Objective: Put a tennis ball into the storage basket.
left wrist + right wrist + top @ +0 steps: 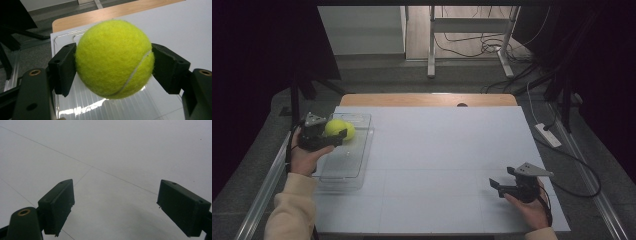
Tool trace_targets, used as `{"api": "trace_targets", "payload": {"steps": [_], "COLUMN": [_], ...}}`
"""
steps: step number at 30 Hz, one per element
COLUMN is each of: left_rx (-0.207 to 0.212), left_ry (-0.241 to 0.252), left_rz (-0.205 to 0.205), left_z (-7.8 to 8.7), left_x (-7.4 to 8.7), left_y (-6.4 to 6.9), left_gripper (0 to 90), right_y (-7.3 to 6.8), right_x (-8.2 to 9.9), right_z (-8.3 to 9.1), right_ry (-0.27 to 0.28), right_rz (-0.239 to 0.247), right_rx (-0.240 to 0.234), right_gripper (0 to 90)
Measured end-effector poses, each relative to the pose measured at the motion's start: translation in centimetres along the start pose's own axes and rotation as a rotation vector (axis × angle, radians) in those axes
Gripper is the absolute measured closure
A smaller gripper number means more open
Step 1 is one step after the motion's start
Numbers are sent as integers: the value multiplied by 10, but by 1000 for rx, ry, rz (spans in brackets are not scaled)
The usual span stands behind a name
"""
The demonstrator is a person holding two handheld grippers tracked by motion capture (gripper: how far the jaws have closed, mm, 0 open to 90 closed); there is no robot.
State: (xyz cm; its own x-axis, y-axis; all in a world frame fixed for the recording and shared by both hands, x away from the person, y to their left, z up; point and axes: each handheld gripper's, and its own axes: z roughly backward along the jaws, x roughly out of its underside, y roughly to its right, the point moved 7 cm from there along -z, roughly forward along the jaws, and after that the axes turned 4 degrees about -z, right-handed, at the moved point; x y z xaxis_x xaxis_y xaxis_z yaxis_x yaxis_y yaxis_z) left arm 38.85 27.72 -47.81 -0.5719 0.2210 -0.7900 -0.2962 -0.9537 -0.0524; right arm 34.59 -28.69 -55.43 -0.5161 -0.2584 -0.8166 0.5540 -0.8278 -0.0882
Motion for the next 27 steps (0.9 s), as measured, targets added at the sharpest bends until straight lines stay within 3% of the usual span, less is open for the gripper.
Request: {"api": "trace_targets", "payload": {"steps": [14,21,27], "left_rx": [-23,-26,-35], "left_ry": [-91,-125,-184], "left_rz": [24,12,-3], "left_z": [-14,-18,-22], "left_x": [17,20,26], "left_y": [-14,-14,-16], "left_gripper": [271,270,270], "right_y": [1,0,1], "right_x": [0,0,0], "right_z": [0,0,0], "right_ry": [3,1,2], "right_rz": [2,2,0], "right_rx": [4,3,3], "right_gripper": [143,143,143]}}
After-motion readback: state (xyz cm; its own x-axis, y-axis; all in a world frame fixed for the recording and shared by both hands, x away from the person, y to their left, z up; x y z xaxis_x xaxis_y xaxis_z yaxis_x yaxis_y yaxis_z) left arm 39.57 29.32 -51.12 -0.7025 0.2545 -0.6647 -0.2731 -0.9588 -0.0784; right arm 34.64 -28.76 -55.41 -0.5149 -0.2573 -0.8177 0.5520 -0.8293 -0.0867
